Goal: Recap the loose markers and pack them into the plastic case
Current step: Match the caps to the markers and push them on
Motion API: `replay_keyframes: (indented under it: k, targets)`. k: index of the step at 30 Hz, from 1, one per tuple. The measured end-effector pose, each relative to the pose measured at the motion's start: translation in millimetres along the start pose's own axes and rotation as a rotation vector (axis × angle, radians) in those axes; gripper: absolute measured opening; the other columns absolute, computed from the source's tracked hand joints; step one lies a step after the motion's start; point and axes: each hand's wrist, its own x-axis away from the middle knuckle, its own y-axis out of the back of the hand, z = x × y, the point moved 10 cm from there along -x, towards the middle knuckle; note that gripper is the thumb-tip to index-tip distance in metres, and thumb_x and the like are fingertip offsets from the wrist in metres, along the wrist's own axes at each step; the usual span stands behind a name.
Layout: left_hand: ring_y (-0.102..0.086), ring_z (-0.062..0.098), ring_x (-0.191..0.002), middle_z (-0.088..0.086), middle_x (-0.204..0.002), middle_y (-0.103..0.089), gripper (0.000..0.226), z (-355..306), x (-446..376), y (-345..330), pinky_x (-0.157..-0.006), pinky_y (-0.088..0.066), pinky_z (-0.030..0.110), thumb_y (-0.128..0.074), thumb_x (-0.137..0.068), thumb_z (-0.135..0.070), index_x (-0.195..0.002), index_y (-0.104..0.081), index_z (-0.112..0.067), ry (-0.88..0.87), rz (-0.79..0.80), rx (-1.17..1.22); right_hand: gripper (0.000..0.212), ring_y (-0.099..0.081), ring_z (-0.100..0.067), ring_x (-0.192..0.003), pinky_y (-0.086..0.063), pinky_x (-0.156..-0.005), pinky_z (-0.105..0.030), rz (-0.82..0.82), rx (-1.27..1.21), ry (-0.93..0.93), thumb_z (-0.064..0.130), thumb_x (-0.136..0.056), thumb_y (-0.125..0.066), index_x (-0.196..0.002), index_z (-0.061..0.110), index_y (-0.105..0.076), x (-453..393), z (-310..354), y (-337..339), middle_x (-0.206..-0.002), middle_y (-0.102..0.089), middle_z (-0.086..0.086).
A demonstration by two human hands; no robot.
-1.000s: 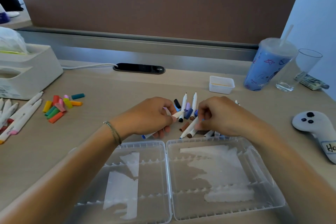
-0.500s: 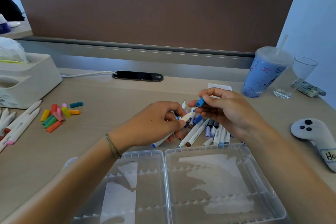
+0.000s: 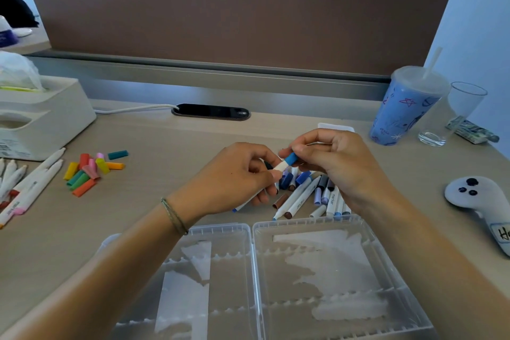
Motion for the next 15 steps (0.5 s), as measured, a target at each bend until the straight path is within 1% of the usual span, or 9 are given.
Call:
replay_keyframes:
  k: [2, 4, 7, 10, 12, 13, 15]
  targets:
    - [-0.074, 0.016, -0.069, 0.004, -0.08, -0.078, 0.012, 3.1, -0.6, 1.2, -0.066, -0.06, 0.023, -0.063, -0.097, -0.018, -0.104, -0.072, -0.016, 0.011, -0.004, 0.066, 0.018, -0.075, -0.013, -0.09, -0.062, -0.084, -0.03, -0.049, 0.093, 0.067, 0.018, -0.1, -0.062, -0.104, 0.015, -0.08, 1.6, 3.7, 0.3, -0.098, -0.079, 0.005]
    - [-0.075, 0.021, -0.073, 0.007, -0.081, -0.078, 0.013, 6.4, -0.9, 2.6, -0.07, -0.062, 0.027, -0.063, -0.096, -0.017, -0.101, -0.074, -0.012, 0.029, -0.006, 0.121, 0.024, -0.074, -0.011, -0.091, -0.061, -0.089, -0.035, -0.057, 0.13, 0.077, 0.019, -0.102, -0.058, -0.115, 0.021, -0.078, 3.1, 2.8, -2.5, -0.104, -0.079, 0.005]
    - [-0.075, 0.022, -0.07, 0.011, -0.08, -0.077, 0.014, 9.0, -0.5, 3.4, -0.066, -0.062, 0.028, -0.061, -0.098, -0.013, -0.098, -0.074, -0.008, 0.055, -0.013, 0.211, 0.031, -0.075, -0.01, -0.093, -0.059, -0.095, -0.033, -0.029, 0.109, 0.078, 0.011, -0.104, -0.054, -0.125, 0.023, -0.073, 4.5, 2.5, -10.5, -0.108, -0.078, 0.004]
    - [-0.071, 0.018, -0.061, 0.013, -0.077, -0.076, 0.014, 11.2, -0.4, 4.9, -0.059, -0.06, 0.025, -0.061, -0.098, -0.009, -0.098, -0.073, -0.002, 0.069, -0.043, 0.22, 0.034, -0.075, -0.01, -0.091, -0.059, -0.087, -0.023, -0.039, 0.055, 0.081, 0.005, -0.103, -0.053, -0.127, 0.021, -0.071, 7.7, 3.2, -17.8, -0.106, -0.078, 0.003]
    - [-0.069, 0.017, -0.059, 0.012, -0.074, -0.075, 0.014, 14.0, -0.5, 6.7, -0.057, -0.058, 0.024, -0.061, -0.098, -0.008, -0.097, -0.073, -0.001, 0.083, -0.058, 0.196, 0.036, -0.075, -0.008, -0.09, -0.058, -0.08, -0.016, -0.042, 0.02, 0.068, 0.002, -0.102, -0.053, -0.128, 0.021, -0.07, 10.0, 1.7, -23.2, -0.103, -0.077, 0.004]
    - [-0.069, 0.017, -0.058, 0.012, -0.073, -0.075, 0.014, 14.6, -1.1, 7.7, -0.058, -0.058, 0.025, -0.061, -0.097, -0.008, -0.097, -0.073, -0.001, 0.087, -0.062, 0.184, 0.037, -0.074, -0.008, -0.09, -0.058, -0.08, -0.016, -0.032, 0.007, 0.059, 0.002, -0.101, -0.054, -0.128, 0.022, -0.07, 10.1, 1.4, -25.6, -0.102, -0.077, 0.004]
    - [-0.07, 0.017, -0.058, 0.01, -0.072, -0.075, 0.013, 15.6, -2.9, 11.9, -0.059, -0.059, 0.026, -0.063, -0.097, -0.011, -0.095, -0.073, -0.004, 0.093, -0.078, 0.154, 0.04, -0.075, -0.01, -0.092, -0.06, -0.082, -0.022, 0.027, -0.034, 0.014, 0.003, -0.099, -0.058, -0.13, 0.025, -0.07, 7.5, 0.9, -30.2, -0.099, -0.079, 0.002]
